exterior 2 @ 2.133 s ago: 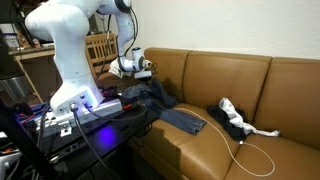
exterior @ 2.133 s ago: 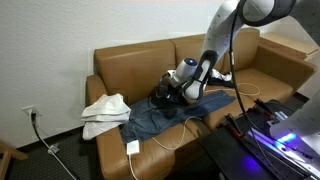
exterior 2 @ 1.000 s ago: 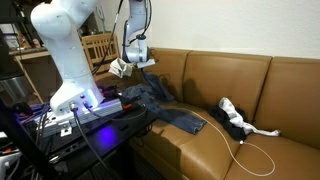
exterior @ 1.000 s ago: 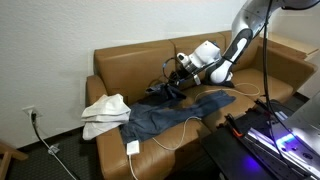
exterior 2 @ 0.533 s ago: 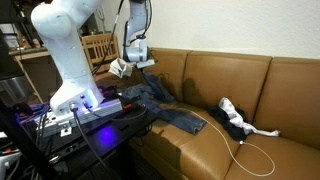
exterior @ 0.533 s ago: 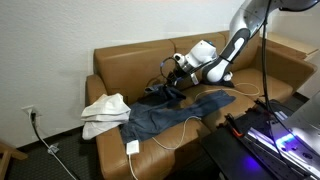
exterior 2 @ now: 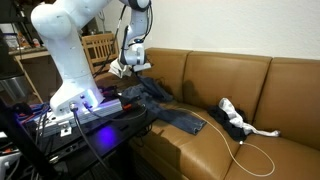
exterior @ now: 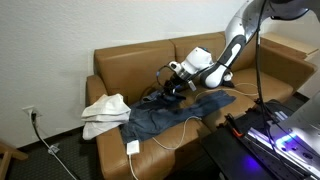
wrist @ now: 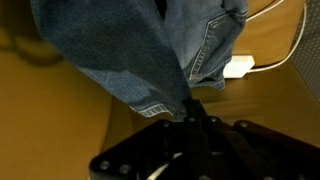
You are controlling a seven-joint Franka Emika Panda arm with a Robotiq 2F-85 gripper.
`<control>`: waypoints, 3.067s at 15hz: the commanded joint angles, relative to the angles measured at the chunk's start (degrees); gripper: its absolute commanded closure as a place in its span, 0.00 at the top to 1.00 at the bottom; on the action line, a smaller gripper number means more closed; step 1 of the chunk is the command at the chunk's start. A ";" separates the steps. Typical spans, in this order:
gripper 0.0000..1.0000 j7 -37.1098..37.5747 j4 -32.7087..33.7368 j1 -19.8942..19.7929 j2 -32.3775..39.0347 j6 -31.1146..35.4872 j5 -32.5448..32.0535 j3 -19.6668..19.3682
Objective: Fold the trouser on the couch
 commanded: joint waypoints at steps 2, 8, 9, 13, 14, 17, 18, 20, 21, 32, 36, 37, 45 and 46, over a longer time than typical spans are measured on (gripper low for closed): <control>0.00 -7.06 -1.29 -10.63 -1.36 8.57 0.56 5.12; 0.02 -3.44 0.56 -10.55 -1.33 8.24 -1.58 3.86; 0.02 -3.34 0.54 -9.75 -1.09 8.24 -1.50 3.70; 0.00 -6.81 1.92 -9.30 1.92 1.35 -1.26 5.80; 0.00 -7.22 1.57 -8.16 1.85 -0.17 -1.35 5.32; 0.00 -8.69 1.23 -4.87 2.40 -2.54 -2.57 3.70; 0.00 -8.57 1.01 -3.14 1.90 -1.29 -2.93 2.28; 0.00 -9.37 -0.65 -1.87 0.46 1.66 -4.62 0.82; 0.00 -9.39 -1.33 1.04 -1.52 4.91 -5.72 -2.30; 0.02 -28.85 0.28 -2.23 -2.88 8.86 2.02 -0.33; 0.00 -28.82 4.39 -1.59 -1.19 8.88 4.49 -0.61; 0.00 -30.49 6.07 -5.26 -0.41 7.88 4.91 2.96; 0.33 -28.55 9.32 -6.99 -0.11 7.25 6.79 4.55; 0.40 -28.14 8.48 -8.67 0.50 6.55 5.54 6.22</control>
